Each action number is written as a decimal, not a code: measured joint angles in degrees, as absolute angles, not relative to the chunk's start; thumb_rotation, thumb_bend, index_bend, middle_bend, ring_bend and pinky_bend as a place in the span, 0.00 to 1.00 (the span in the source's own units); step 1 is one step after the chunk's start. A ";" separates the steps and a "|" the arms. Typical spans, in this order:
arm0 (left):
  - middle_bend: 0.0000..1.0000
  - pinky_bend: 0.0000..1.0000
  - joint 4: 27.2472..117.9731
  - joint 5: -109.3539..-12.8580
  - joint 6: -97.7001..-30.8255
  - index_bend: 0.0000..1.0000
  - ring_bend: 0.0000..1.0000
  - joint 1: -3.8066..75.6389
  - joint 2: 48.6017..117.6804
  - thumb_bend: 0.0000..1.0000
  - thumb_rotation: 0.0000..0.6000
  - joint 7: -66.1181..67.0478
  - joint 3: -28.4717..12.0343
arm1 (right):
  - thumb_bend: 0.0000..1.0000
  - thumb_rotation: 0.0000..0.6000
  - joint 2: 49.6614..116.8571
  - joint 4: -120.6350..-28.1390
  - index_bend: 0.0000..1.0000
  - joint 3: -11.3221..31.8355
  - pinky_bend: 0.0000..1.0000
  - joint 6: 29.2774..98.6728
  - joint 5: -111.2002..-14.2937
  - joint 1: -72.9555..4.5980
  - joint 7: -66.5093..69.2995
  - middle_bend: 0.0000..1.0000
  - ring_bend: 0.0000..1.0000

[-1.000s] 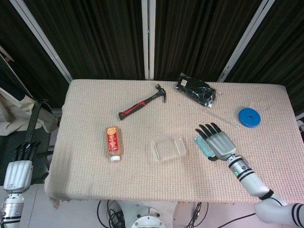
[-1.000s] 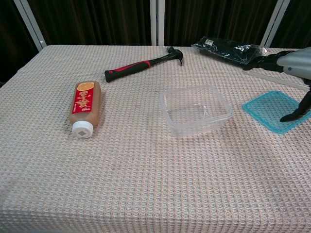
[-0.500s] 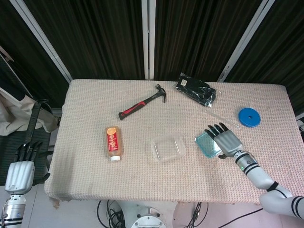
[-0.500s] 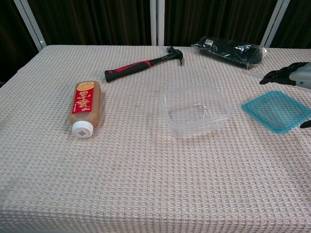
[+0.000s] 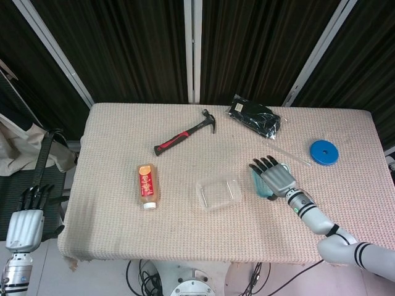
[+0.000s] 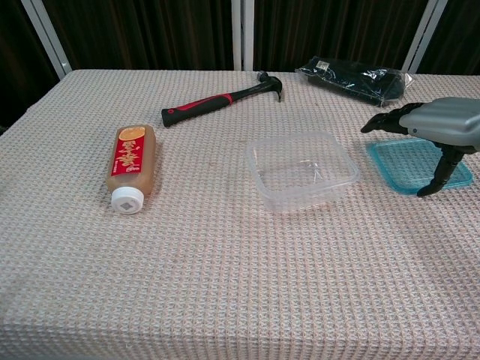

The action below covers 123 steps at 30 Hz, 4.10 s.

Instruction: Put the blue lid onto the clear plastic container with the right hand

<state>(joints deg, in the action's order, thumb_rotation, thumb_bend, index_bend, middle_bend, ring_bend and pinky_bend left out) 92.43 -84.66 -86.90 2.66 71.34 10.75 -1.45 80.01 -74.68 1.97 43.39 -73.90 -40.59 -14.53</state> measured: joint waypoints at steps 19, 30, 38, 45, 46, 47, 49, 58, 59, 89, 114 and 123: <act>0.07 0.00 94.53 -84.64 -85.85 0.08 0.00 2.78 70.40 0.00 1.00 11.69 -1.02 | 0.00 1.00 78.93 -71.42 0.00 2.08 0.00 40.76 -74.29 -39.61 -1.75 0.10 0.00; 0.07 0.00 96.55 -84.76 -86.25 0.08 0.00 2.55 69.47 0.00 1.00 13.18 -0.89 | 0.01 1.00 81.17 -65.46 0.00 1.75 0.00 40.13 -78.44 -39.67 8.05 0.16 0.00; 0.07 0.00 96.85 -85.04 -86.62 0.08 0.00 2.37 69.24 0.00 1.00 13.26 -0.81 | 0.06 1.00 81.42 -63.56 0.00 1.79 0.00 42.21 -80.25 -39.11 12.25 0.34 0.00; 0.07 0.00 96.52 -85.28 -86.64 0.08 0.00 2.28 69.34 0.00 1.00 12.93 -0.67 | 0.08 1.00 77.68 -67.94 0.00 2.49 0.00 47.72 -81.56 -37.80 12.31 0.37 0.00; 0.07 0.00 96.50 -85.33 -86.68 0.08 0.00 2.28 69.33 0.00 1.00 12.90 -0.69 | 0.08 1.00 76.86 -69.22 0.00 2.58 0.00 48.23 -81.76 -37.68 11.99 0.37 0.00; 0.07 0.00 96.46 -85.42 -86.74 0.08 0.00 2.29 69.33 0.00 1.00 12.87 -0.72 | 0.08 1.00 75.68 -71.18 0.00 2.70 0.00 48.79 -82.00 -37.56 11.35 0.37 0.00; 0.07 0.00 96.43 -85.54 -86.84 0.08 0.00 2.28 69.36 0.00 1.00 12.81 -0.74 | 0.08 1.00 73.77 -74.65 0.00 2.92 0.00 49.46 -82.23 -37.47 9.88 0.37 0.00; 0.07 0.00 95.43 -86.03 -87.13 0.08 0.00 2.20 69.74 0.00 1.00 11.65 -0.70 | 0.09 1.00 65.83 -97.77 0.00 4.80 0.00 48.86 -78.06 -39.02 -6.19 0.37 0.00; 0.07 0.00 95.18 -86.10 -87.16 0.08 0.00 2.19 69.76 0.00 1.00 11.35 -0.70 | 0.09 1.00 65.53 -100.18 0.00 5.10 0.00 48.49 -76.50 -39.56 -9.12 0.36 0.00; 0.07 0.00 90.70 -86.07 -86.04 0.08 0.00 2.65 70.82 0.00 1.00 6.37 -0.83 | 0.08 1.00 79.97 -106.15 0.00 4.60 0.00 52.94 -38.68 -57.12 -41.47 0.36 0.00; 0.07 0.00 90.62 -85.98 -86.47 0.08 0.00 2.15 71.01 0.00 1.00 6.32 -0.63 | 0.08 1.00 81.61 -103.11 0.00 2.59 0.00 51.93 -39.77 -58.59 -38.37 0.36 0.00; 0.07 0.00 90.24 -85.82 -86.21 0.08 0.00 2.17 71.31 0.00 1.00 5.99 -0.61 | 0.08 1.00 82.42 -102.11 0.00 2.07 0.00 52.07 -40.31 -58.65 -37.77 0.35 0.00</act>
